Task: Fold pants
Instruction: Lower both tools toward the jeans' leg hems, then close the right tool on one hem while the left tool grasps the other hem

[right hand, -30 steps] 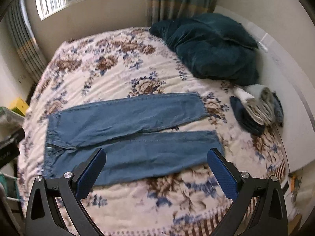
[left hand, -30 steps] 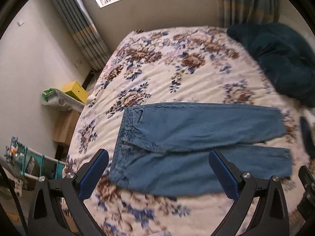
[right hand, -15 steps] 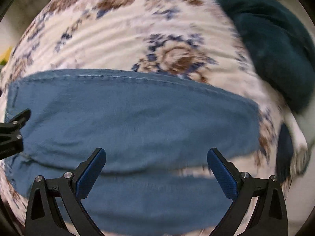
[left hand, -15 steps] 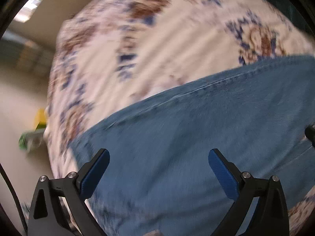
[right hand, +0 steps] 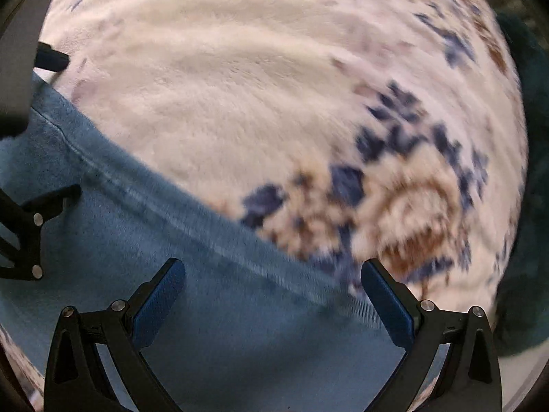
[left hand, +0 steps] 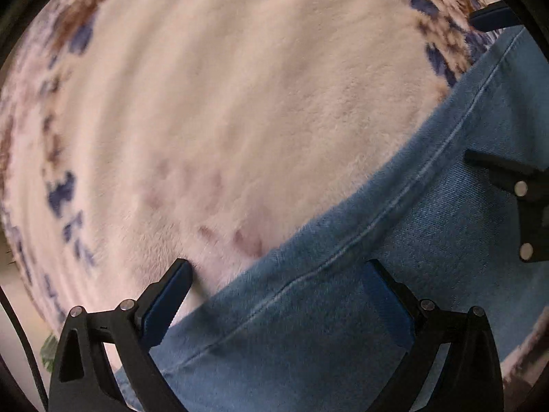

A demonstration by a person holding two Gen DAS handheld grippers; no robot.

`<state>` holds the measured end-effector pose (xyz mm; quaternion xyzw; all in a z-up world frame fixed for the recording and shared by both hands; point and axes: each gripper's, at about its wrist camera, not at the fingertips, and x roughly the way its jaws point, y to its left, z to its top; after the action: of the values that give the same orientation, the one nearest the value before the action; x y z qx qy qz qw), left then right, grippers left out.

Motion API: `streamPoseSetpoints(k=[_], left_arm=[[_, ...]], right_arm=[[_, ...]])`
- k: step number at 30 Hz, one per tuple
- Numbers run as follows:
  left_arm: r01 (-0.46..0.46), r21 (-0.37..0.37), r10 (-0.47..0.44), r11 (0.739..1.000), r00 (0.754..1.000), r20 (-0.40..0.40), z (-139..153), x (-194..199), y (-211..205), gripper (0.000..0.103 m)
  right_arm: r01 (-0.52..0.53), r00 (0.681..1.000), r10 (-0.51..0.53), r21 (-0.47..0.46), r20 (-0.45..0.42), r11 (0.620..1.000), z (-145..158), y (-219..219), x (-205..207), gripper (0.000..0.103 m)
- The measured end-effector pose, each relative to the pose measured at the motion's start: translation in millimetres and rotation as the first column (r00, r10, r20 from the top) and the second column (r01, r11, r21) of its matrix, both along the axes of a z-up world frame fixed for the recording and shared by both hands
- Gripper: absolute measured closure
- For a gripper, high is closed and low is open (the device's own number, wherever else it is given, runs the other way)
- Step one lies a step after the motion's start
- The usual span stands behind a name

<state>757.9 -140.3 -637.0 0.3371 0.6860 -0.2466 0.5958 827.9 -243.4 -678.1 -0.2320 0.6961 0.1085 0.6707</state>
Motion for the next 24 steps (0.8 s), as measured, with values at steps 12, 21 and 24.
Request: streamPoseSetpoints(k=[12, 21, 24], left_arm=[[-0.041, -0.132, 0.039, 0.990, 0.999, -0.020, 30.4, -10.5, 16.8, 0.079], [-0.211, -0.271, 0.232, 0.939, 0.971, 0.049, 112.2, -52.3, 57.4, 0.096], [-0.285, -0.311, 0.320, 0.907, 0.945, 0.066, 143.5, -80.9, 73.2, 0.096]], right_arm=[[0.014, 0.992, 0.016, 0.238, -0.122, 0.971, -18.5, -33.6, 21.3, 0.090], [0.098, 0.995, -0.093, 0.335, -0.033, 0.937, 22.6, -61.9, -28.6, 0.097], [0.140, 0.989, -0.146, 0.361, -0.010, 0.922, 45.2, -70.4, -53.3, 0.098]])
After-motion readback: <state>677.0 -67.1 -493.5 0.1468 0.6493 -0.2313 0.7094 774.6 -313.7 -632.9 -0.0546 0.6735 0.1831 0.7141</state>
